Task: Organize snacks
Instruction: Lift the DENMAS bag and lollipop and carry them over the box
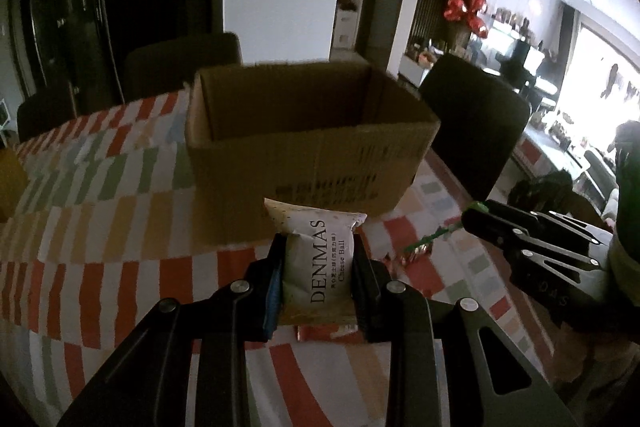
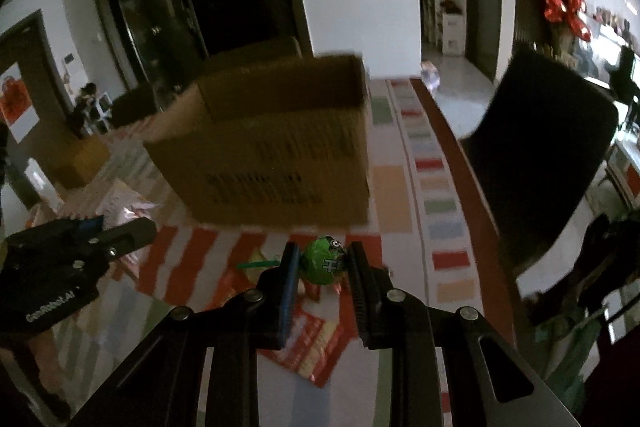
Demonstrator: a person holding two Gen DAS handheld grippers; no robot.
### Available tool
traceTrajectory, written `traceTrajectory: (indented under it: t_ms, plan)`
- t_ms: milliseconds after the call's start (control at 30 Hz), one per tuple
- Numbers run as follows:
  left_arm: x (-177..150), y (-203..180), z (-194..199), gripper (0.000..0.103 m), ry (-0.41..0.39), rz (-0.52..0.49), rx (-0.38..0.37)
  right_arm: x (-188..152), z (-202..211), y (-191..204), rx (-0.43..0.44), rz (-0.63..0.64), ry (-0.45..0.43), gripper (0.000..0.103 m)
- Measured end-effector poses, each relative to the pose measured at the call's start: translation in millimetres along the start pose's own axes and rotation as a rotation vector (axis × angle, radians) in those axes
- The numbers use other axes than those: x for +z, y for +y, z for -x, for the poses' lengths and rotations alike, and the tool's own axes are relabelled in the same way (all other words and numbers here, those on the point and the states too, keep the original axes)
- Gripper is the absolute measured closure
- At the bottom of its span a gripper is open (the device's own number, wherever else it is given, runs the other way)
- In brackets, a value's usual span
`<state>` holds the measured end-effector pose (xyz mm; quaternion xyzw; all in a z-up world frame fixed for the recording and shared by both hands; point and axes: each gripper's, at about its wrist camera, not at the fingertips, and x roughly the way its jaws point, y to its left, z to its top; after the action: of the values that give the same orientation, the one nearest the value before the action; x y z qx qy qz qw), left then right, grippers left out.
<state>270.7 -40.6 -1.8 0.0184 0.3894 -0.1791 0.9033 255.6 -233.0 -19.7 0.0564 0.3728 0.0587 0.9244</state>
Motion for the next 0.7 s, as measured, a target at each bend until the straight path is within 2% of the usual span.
traceTrajectory:
  t_ms: [367, 700]
  plan:
    - [56, 5, 21, 0.073, -0.094, -0.008, -0.003, 62, 23, 12, 0.013, 0.056, -0.133, 0.077]
    - [99, 23, 2, 0.073, -0.094, 0.012, -0.016, 104, 6, 19, 0.031, 0.066, -0.147, 0.077]
